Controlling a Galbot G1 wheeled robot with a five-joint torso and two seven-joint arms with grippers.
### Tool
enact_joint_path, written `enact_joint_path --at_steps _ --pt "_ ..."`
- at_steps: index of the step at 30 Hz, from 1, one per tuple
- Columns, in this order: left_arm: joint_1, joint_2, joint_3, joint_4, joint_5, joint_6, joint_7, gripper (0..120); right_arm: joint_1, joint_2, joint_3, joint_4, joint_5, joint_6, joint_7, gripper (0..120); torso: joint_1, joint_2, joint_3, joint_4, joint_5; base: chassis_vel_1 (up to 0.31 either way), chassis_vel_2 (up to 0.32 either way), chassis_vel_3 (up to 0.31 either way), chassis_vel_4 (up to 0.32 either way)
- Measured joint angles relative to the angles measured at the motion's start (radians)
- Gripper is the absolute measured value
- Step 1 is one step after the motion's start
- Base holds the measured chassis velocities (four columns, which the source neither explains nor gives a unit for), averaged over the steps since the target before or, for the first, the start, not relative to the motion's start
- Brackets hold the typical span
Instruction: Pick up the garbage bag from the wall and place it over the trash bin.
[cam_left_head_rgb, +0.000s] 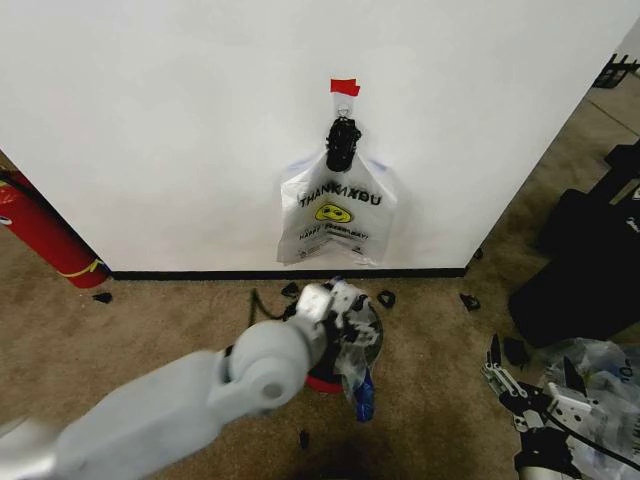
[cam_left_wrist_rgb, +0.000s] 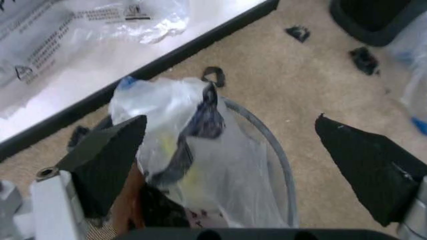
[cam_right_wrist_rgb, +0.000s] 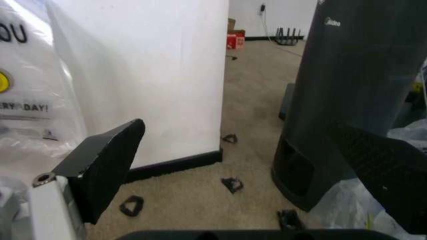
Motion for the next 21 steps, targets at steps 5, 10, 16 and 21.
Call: enact_joint_path --at_steps 5,10,16,21 --pt "-0.070 -0.060 0.068 0.056 -0.015 -0.001 -0.050 98 0.010 -0.004 0.008 -0.017 0.011 0.000 0.001 100 0.000 0.000 0.000 0.0004 -0.0002 0.000 0.000 0.000 0.000" --pt "-0.074 -0.110 0.116 0.110 0.009 -0.003 -0.051 93 0.023 -0.010 0.009 -0.021 0.023 -0.011 -0.002 100 0.000 0.000 0.000 0.0004 -0.0002 0.000 0.000 0.000 0.000" --pt "-0.060 -0.121 0.129 0.149 0.058 -0.004 -0.044 77 0.022 -0.018 0.015 -0.020 0.035 -0.012 -0.006 100 0.000 0.000 0.000 0.0004 -0.0002 0.000 0.000 0.000 0.000" --pt "-0.055 -0.118 0.147 0.171 0.094 -0.005 -0.043 56 0.022 -0.022 0.017 -0.018 0.044 -0.011 -0.014 100 0.000 0.000 0.000 0.0004 -0.0002 0.000 0.000 0.000 0.000"
